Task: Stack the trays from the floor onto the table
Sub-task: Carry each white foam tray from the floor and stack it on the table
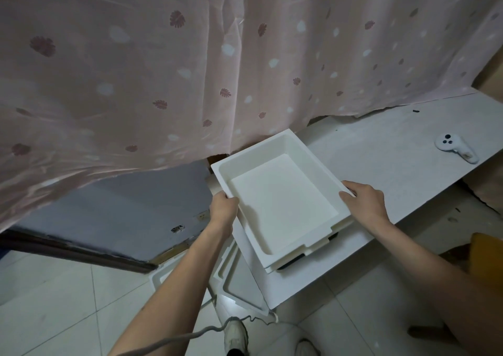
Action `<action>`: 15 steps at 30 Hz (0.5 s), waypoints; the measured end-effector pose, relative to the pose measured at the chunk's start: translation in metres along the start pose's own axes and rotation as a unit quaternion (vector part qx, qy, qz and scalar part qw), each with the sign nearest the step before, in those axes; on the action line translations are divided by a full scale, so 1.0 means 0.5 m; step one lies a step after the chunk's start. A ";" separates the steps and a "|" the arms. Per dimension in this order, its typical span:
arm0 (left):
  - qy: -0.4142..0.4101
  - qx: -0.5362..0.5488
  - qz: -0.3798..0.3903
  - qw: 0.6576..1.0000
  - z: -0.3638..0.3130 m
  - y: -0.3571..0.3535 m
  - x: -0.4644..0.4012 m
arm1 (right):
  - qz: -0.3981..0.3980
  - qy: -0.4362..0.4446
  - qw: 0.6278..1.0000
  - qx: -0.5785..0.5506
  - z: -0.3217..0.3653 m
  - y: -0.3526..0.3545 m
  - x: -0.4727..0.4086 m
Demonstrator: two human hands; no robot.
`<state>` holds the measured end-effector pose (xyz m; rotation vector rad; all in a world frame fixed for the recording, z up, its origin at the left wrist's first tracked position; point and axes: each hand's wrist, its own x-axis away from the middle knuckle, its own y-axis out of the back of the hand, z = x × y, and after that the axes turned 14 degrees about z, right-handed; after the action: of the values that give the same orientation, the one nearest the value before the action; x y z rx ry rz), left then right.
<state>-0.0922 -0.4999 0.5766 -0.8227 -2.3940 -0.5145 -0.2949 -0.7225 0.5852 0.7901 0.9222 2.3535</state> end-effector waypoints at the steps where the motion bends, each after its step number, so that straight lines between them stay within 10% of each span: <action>1: 0.003 -0.014 -0.003 1.000 0.003 -0.003 -0.001 | 0.002 0.001 1.000 -0.002 -0.004 -0.004 0.000; 15: 0.034 -0.130 -0.056 0.989 0.049 -0.049 -0.025 | 0.011 -0.027 1.000 0.000 -0.077 -0.062 -0.019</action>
<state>-0.1091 -0.5109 0.5460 -0.7687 -2.3499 -0.8998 -0.3064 -0.7250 0.5363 0.8625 0.8949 2.3393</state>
